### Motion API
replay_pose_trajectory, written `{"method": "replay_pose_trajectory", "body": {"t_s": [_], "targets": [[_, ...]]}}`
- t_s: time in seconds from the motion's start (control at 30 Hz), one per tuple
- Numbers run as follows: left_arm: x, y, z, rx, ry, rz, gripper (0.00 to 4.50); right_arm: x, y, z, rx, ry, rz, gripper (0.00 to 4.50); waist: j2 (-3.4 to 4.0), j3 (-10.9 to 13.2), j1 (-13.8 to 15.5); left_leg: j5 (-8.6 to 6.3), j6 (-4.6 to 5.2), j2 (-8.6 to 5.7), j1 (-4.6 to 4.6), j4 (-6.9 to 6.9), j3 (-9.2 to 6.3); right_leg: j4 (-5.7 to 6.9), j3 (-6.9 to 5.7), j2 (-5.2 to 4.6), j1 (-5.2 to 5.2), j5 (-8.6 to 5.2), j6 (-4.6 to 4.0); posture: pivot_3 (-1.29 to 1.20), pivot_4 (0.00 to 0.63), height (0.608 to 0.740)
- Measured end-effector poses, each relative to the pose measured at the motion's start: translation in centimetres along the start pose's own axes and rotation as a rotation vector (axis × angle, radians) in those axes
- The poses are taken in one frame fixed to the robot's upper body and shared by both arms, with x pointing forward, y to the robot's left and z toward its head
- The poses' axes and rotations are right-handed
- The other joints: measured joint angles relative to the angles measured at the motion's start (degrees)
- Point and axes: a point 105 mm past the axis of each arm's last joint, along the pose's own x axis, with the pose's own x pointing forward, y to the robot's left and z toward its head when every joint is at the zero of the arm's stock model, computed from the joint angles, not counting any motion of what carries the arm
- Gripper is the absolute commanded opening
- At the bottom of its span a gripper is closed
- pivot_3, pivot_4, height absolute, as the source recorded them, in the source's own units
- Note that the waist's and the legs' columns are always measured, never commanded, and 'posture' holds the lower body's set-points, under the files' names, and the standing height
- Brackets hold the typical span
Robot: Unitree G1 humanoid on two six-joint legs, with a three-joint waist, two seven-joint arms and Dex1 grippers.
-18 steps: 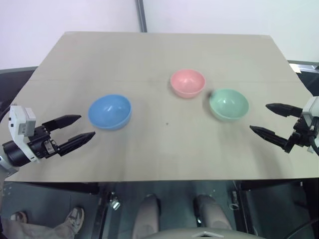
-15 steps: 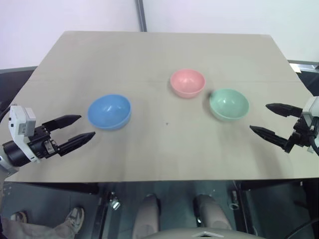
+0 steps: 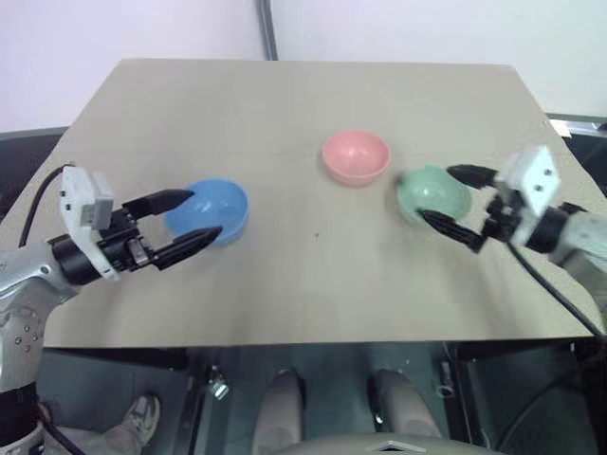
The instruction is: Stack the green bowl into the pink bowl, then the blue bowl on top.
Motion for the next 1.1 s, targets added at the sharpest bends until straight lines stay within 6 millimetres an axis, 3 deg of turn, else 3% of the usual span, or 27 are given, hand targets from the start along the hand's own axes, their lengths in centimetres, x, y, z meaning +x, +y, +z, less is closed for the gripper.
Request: {"method": "replay_pose_trajectory", "body": {"t_s": [0.2, 0.27, 0.33, 0.43, 0.5, 0.6, 0.7, 0.87, 1.0, 1.1], "targets": [[0.2, -0.2, -0.4, -0.052, 0.016, -0.006, 4.50, 6.4, 0.2, -0.3, -0.017, 0.034, 0.090, 4.38, 0.01, 0.0, 0.0, 0.00, 0.00, 0.01, -0.11, -0.06, 0.03, 0.02, 0.00, 0.01, -0.17, 0.01, -0.02, 0.00, 0.150, 0.740], [0.3, -0.5, -0.4, -0.053, 0.014, -0.009, 4.50, 10.4, 0.5, 0.3, -0.078, 0.034, 0.126, 4.38, 0.07, 0.1, -0.6, 0.00, 0.00, 0.01, -0.15, -0.11, 0.04, 0.07, 0.02, 0.02, -0.24, 0.02, -0.03, 0.00, 0.150, 0.740], [0.4, -0.9, -0.5, -0.054, 0.011, -0.011, 4.50, 12.5, 1.0, 0.5, -0.117, 0.035, 0.146, 4.38, 0.07, 0.1, -0.8, 0.00, -0.01, 0.02, -0.15, -0.17, 0.02, 0.07, 0.00, 0.01, -0.24, 0.03, -0.04, 0.00, 0.150, 0.740], [0.1, -1.1, -1.0, -0.071, 0.018, 0.005, 4.50, 14.3, 1.3, -0.5, -0.135, 0.067, 0.164, 4.38, 0.07, 0.1, -0.5, 0.00, -0.01, 0.01, -0.19, -0.21, 0.01, 0.01, -0.05, -0.03, -0.24, 0.03, -0.05, 0.00, 0.150, 0.740], [-0.2, -1.5, -1.4, -0.080, 0.027, 0.016, 4.50, 15.3, 1.1, -3.1, -0.151, 0.152, 0.173, 4.38, 0.07, 0.1, -0.5, 0.00, -0.02, 0.00, -0.22, -0.27, 0.03, -0.05, -0.05, -0.04, -0.26, 0.03, -0.06, 0.00, 0.150, 0.740], [-0.4, -1.5, -1.4, -0.082, 0.021, 0.031, 4.50, 15.7, 1.0, -4.6, -0.151, 0.205, 0.178, 3.63, 0.09, 0.1, -0.7, 0.00, -0.02, 0.01, -0.20, -0.29, 0.02, 0.02, -0.05, -0.04, -0.29, 0.03, -0.06, 0.00, 0.150, 0.740], [-0.5, -2.0, -1.6, -0.079, 0.023, 0.042, 4.50, 16.4, 0.4, -6.0, -0.171, 0.264, 0.160, 2.34, 0.12, 0.1, -1.3, 0.01, -0.02, 0.01, -0.14, -0.29, 0.02, 0.15, -0.03, -0.01, -0.30, 0.04, -0.06, 0.00, 0.150, 0.740], [-0.5, -2.1, -1.7, -0.083, 0.022, 0.044, 4.50, 16.8, -0.5, -5.6, -0.232, 0.253, 0.129, 0.05, 0.13, 0.2, -1.4, 0.01, -0.02, 0.01, -0.14, -0.29, 0.00, 0.19, -0.03, 0.00, -0.30, 0.04, -0.06, 0.00, 0.150, 0.740], [-0.5, -2.1, -1.7, -0.078, 0.019, 0.045, 4.50, 16.8, -0.2, -4.2, -0.306, 0.184, 0.156, 0.05, 0.15, 0.2, -1.3, 0.00, -0.02, 0.01, -0.16, -0.31, 0.00, 0.16, -0.04, -0.01, -0.31, 0.04, -0.06, 0.00, 0.150, 0.740], [-0.4, -2.1, -1.6, -0.075, 0.015, 0.042, 4.50, 15.9, 1.6, -1.6, -0.327, 0.063, 0.258, 0.05, 0.15, 0.2, -1.2, 0.00, -0.02, 0.01, -0.16, -0.37, -0.02, 0.14, -0.06, -0.01, -0.31, 0.03, -0.06, 0.00, 0.150, 0.740]]}}
